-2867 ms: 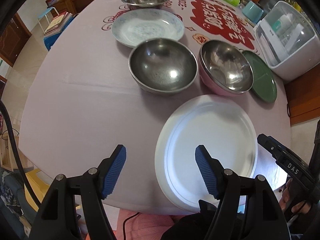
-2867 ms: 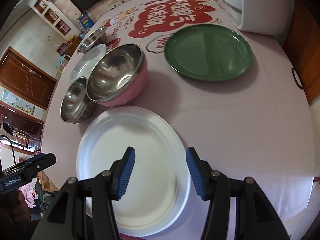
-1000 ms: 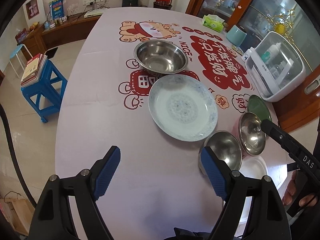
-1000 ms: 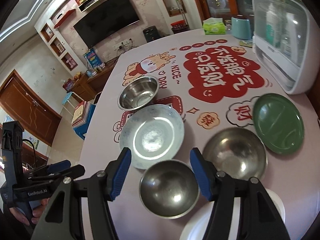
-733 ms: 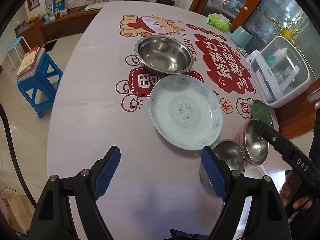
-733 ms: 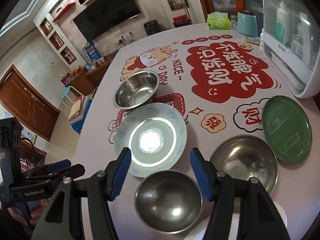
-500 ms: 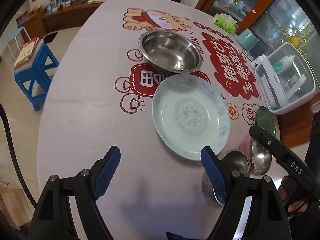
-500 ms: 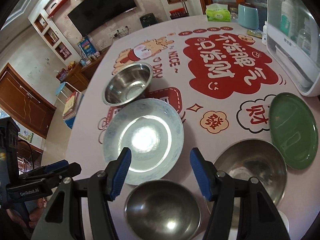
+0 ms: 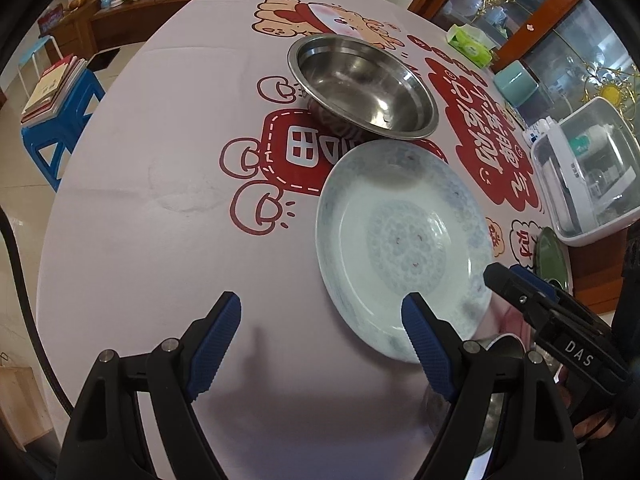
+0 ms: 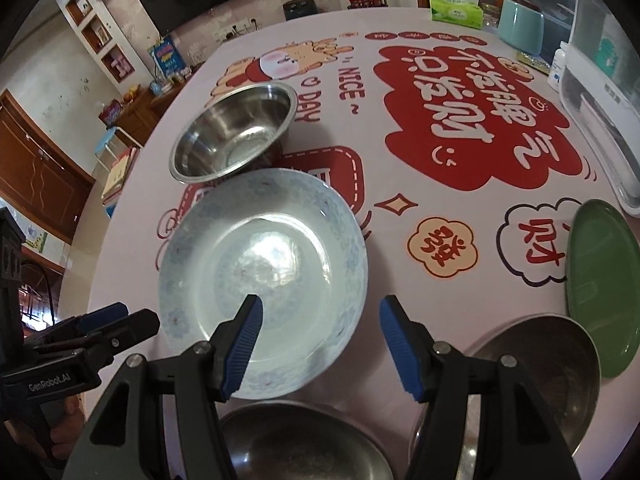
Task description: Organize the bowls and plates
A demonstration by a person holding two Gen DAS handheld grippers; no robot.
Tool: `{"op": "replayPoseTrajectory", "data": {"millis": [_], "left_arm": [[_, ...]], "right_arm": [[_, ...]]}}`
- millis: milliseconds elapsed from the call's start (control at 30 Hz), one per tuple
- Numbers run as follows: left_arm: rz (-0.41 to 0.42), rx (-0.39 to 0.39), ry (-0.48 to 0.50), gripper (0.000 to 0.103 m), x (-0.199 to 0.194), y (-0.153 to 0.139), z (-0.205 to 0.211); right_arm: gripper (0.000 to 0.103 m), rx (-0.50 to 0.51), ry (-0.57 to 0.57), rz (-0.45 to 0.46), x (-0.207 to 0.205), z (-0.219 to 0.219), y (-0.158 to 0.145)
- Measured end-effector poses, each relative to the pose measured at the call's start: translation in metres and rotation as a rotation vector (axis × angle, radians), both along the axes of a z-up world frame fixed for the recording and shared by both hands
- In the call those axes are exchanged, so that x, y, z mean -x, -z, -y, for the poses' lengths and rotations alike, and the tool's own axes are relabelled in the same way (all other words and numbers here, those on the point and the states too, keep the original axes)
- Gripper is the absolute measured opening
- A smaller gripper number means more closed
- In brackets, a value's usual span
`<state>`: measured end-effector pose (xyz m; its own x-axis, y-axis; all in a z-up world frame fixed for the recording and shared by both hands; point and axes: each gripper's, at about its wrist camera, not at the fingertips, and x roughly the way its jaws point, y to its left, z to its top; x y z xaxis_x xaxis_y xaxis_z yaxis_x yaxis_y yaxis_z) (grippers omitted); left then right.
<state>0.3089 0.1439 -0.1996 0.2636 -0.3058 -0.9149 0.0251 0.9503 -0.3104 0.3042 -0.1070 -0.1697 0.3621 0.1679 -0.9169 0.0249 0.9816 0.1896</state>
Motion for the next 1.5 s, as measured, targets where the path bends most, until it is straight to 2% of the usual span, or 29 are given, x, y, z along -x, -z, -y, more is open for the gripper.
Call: {"op": "replayPoseTrajectory", "data": {"millis": [533, 733, 867, 1100, 1167, 1267, 1500], "left_arm": [[0.002, -0.019, 0.058, 0.075, -0.008, 0.018, 0.027], [-0.015, -0.015, 0.06, 0.067, -0.011, 0.025, 0.029], [-0.027, -0.011, 0.061, 0.064, -0.013, 0.029, 0.029], [-0.031, -0.008, 0.073, 0.053, -0.014, 0.031, 0.034], [-0.027, -0.007, 0.076, 0.052, -0.014, 0.031, 0.035], [-0.024, -0.008, 0.079, 0.042, -0.015, 0.031, 0.037], [-0.022, -0.015, 0.084, 0.04, -0.016, 0.032, 0.038]], "right_arm": [[0.061, 0.127, -0.08, -0.014, -0.012, -0.012, 0.017], [0.061, 0.153, -0.113, -0.014, -0.014, -0.017, 0.022], [0.061, 0.142, -0.132, -0.013, -0.014, -0.019, 0.024], [0.061, 0.136, -0.156, -0.009, -0.015, -0.022, 0.026], [0.058, 0.131, -0.161, -0.009, -0.016, -0.022, 0.027], [0.053, 0.135, -0.16, -0.006, -0.016, -0.02, 0.027], [0.04, 0.086, -0.142, -0.035, -0.018, -0.011, 0.036]]}}
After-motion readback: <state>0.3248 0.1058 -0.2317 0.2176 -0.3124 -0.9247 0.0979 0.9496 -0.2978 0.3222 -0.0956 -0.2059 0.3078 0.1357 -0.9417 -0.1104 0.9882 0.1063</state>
